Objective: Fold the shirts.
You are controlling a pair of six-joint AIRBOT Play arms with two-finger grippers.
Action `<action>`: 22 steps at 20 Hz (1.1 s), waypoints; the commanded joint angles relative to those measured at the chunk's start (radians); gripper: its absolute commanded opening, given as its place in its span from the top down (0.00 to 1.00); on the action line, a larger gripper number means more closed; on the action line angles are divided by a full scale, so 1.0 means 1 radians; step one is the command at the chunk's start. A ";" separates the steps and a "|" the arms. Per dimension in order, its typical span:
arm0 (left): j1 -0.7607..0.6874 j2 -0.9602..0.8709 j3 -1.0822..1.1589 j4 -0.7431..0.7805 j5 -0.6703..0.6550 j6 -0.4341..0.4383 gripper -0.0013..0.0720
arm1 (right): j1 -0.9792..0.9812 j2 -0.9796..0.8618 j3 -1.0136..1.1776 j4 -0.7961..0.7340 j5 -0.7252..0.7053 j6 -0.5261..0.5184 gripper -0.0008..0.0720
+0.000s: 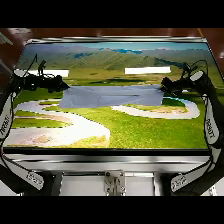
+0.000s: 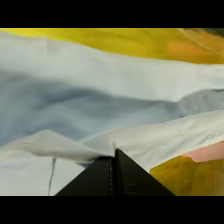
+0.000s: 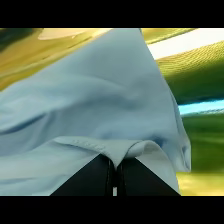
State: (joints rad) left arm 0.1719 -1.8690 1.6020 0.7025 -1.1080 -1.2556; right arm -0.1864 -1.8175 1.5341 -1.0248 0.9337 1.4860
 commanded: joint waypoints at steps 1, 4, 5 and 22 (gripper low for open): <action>0.002 -0.071 0.037 0.000 0.061 -0.041 0.93 | 0.004 -0.093 0.079 -0.009 -0.025 0.033 0.91; 0.000 -0.100 0.037 0.000 0.101 -0.085 0.93 | 0.016 -0.137 0.079 -0.002 -0.028 0.035 0.91; -0.003 -0.103 0.037 0.000 0.106 -0.085 0.93 | 0.024 -0.145 0.079 0.003 -0.031 0.034 0.82; 0.026 0.022 0.040 -0.074 -0.177 -0.080 0.29 | -0.024 -0.262 0.124 0.310 0.093 -0.008 0.20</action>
State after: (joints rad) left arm 0.2089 -1.8641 1.6413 0.6609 -1.2568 -1.3403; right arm -0.2218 -2.0357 1.6585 -0.8349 1.0348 1.4864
